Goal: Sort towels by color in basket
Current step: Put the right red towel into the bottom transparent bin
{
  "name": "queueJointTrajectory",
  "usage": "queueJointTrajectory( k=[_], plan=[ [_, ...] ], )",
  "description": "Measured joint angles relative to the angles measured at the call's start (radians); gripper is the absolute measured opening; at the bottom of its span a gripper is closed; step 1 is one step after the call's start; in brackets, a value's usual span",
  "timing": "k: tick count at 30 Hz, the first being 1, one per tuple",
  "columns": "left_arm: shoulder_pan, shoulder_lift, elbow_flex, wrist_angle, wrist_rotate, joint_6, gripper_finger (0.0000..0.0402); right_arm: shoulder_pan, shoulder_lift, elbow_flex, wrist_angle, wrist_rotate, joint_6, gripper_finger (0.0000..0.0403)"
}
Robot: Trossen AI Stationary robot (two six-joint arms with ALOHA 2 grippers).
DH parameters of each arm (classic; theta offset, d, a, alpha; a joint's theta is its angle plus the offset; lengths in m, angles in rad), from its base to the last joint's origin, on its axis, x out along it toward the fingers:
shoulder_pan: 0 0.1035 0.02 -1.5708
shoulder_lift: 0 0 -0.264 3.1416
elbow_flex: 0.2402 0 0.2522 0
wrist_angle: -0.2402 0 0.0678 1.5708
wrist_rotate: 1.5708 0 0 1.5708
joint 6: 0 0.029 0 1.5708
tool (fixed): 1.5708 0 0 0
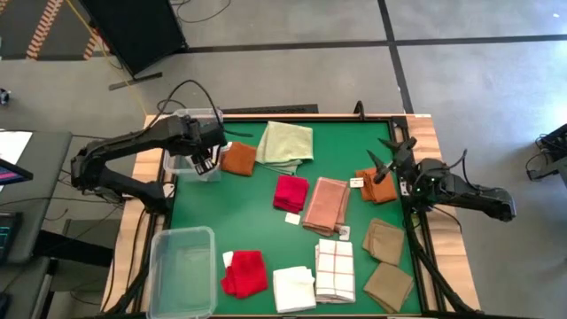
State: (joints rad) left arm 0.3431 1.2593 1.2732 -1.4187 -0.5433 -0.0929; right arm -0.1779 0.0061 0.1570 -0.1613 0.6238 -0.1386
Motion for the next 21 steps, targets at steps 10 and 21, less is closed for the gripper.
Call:
queueJointTrajectory(
  k=[10,21],
  plan=[
    [-0.149,-0.124,0.043,0.093,0.028,-0.028,0.0190,0.005,0.004,0.000,0.125,-0.069,0.406,0.0286],
    [-0.328,-0.166,0.043,0.187,0.055,-0.050,0.0190,0.034,0.192,0.000,0.360,-0.496,0.531,0.0286]
  ],
)
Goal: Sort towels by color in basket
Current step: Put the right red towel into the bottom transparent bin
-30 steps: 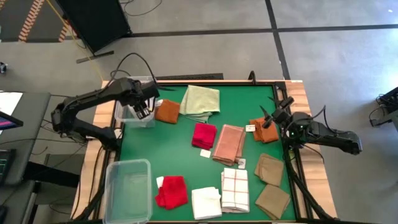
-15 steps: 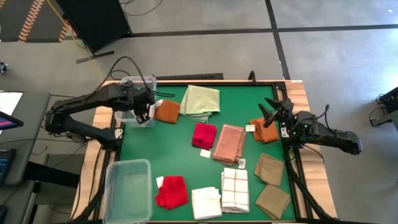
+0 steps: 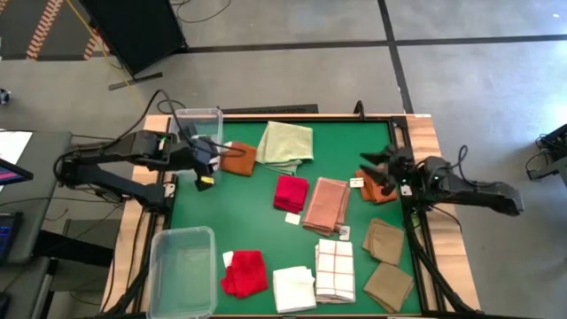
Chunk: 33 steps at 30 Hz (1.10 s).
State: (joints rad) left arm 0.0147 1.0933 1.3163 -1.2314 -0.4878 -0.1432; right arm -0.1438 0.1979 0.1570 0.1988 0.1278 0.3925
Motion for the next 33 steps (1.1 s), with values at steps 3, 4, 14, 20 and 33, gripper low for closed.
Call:
queueJointTrajectory(
  k=[3,4,14,20,33],
  plan=[
    [-0.027,0.007,0.000,0.026,0.001,0.000,0.0190,0.050,0.151,0.000,0.111,-0.006,-0.007,0.0286],
    [-0.033,0.008,0.000,0.031,0.001,0.000,0.0190,0.064,0.206,0.000,0.156,-0.007,-0.027,0.0286],
    [-0.065,0.027,0.000,0.048,0.001,-0.006,0.0190,0.169,0.753,0.258,0.196,-0.022,-0.247,0.0286],
    [-0.089,0.031,0.000,0.038,0.001,-0.038,0.0190,0.176,1.036,0.439,0.128,-0.025,-0.369,0.0286],
    [-0.213,0.035,0.000,0.033,0.015,-0.101,0.0190,0.112,1.475,0.673,-0.069,-0.025,-0.401,0.0286]
  ],
)
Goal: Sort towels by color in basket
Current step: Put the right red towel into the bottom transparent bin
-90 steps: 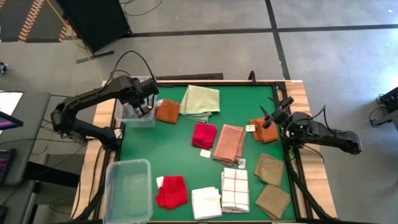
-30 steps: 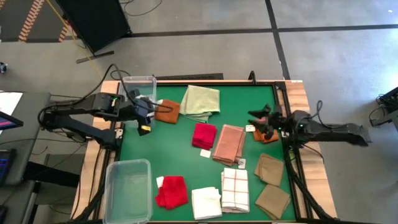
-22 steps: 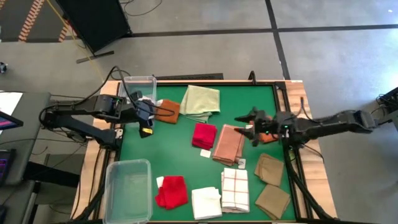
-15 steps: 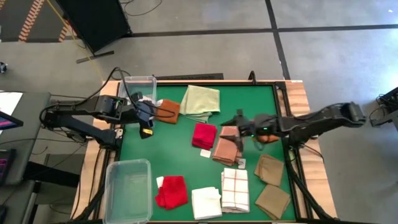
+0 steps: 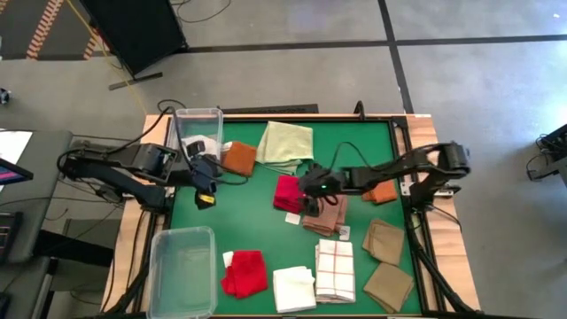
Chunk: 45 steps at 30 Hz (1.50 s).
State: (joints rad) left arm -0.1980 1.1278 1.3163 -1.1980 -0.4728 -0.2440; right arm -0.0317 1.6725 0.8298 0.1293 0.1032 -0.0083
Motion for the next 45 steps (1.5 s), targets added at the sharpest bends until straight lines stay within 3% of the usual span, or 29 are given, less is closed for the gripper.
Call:
queueJointTrajectory(
  k=[11,15,18,24,25,32,40,45],
  plan=[
    [-0.052,0.000,0.000,0.003,0.000,-0.023,0.0190,-0.024,0.236,0.175,-0.150,0.001,-0.023,0.0285],
    [-0.052,0.000,0.000,0.005,0.000,-0.025,0.0190,-0.001,0.313,0.229,-0.162,0.005,-0.026,0.0265],
    [-0.052,0.000,0.000,0.004,0.000,-0.026,0.0190,0.023,0.338,0.262,-0.172,0.008,-0.054,0.0215],
    [-0.052,0.000,0.000,0.004,-0.001,-0.025,0.0190,0.039,0.318,0.273,-0.193,0.015,-0.099,0.0041],
    [-0.052,0.000,0.000,0.004,-0.001,-0.025,0.0190,0.039,0.312,0.273,-0.193,0.013,-0.107,0.0032],
    [-0.063,0.000,0.000,0.002,-0.001,-0.022,0.0190,0.074,0.266,0.265,-0.170,0.004,-0.098,0.0032],
    [-0.093,0.000,0.000,0.001,-0.007,0.013,0.0190,0.173,0.177,0.273,0.004,-0.004,-0.145,0.0032],
    [-0.095,-0.004,0.000,-0.001,-0.055,0.043,0.0190,0.234,0.164,0.372,0.038,-0.059,-0.212,0.0032]
  ],
)
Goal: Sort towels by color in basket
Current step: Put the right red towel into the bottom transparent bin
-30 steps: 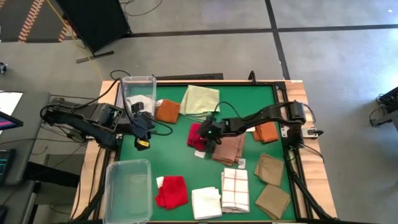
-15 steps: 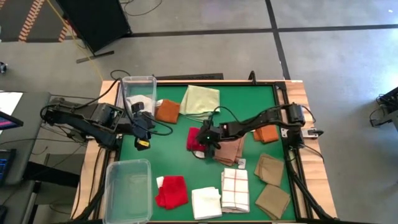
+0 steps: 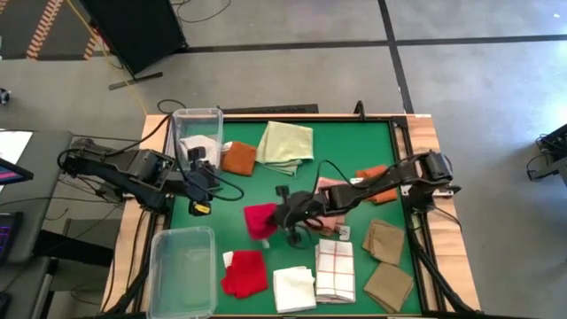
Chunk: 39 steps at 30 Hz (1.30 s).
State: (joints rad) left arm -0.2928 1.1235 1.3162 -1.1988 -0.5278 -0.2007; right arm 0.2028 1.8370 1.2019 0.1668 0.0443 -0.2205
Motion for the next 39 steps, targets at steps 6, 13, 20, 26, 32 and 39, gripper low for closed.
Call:
queueJointTrajectory(
  k=[6,13,20,26,32,39],
  plan=[
    [0.000,-0.020,0.000,0.001,-0.051,0.024,0.0190,0.069,0.037,0.160,-0.010,-0.032,-0.114,0.0032],
    [0.000,-0.050,0.000,-0.001,-0.140,0.025,0.0190,0.070,0.155,0.363,-0.001,-0.130,-0.157,0.0032],
    [0.002,-0.066,0.000,0.000,-0.164,0.018,0.0190,0.069,0.315,0.585,-0.031,-0.159,-0.207,0.0032],
    [0.002,-0.068,0.000,-0.010,-0.167,0.007,0.0190,0.057,0.444,0.756,-0.044,-0.182,-0.199,0.0034],
    [0.002,-0.068,0.000,-0.022,-0.167,-0.002,0.0190,0.056,0.540,0.886,-0.051,-0.183,-0.198,0.0040],
    [0.002,-0.068,0.000,-0.023,-0.167,-0.004,0.0190,0.050,0.618,0.963,-0.066,-0.189,-0.170,0.0056]
  ],
)
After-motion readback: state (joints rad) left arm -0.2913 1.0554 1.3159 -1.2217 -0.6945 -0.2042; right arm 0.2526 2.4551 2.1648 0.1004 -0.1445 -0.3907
